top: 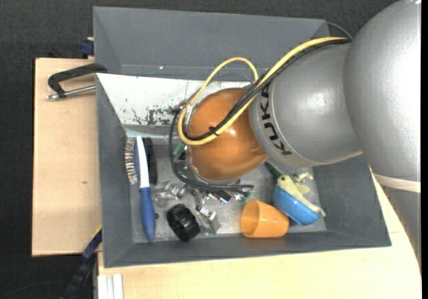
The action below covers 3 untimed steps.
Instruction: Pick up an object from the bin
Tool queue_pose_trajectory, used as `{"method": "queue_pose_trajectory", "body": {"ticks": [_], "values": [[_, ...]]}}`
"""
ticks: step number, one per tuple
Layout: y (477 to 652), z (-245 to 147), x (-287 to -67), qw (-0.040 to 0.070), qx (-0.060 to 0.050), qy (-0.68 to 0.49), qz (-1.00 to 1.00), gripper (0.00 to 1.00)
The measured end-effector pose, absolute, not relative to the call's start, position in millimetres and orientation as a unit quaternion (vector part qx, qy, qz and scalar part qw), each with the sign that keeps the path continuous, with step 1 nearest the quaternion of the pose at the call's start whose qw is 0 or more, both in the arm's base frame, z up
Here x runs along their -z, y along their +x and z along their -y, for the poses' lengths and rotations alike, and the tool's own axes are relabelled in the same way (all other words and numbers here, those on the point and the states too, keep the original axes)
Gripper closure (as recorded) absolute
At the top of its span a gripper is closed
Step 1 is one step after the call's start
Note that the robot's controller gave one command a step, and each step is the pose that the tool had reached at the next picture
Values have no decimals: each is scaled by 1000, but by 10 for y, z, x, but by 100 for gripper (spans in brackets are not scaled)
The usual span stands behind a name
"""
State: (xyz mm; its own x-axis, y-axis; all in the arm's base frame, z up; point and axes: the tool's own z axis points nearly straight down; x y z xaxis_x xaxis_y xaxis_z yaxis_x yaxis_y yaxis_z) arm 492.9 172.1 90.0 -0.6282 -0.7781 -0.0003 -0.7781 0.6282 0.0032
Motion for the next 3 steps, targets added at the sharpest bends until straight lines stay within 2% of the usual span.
{"method": "queue_pose_trajectory", "body": {"ticks": [1, 2, 3], "values": [[4946, -1705, -917, -2, 1, 429, 903, 100], [5208, -1577, -1712, -8, -1, 430, 903, 100], [5244, -1641, -2382, -8, 0, 439, 898, 100]]}}
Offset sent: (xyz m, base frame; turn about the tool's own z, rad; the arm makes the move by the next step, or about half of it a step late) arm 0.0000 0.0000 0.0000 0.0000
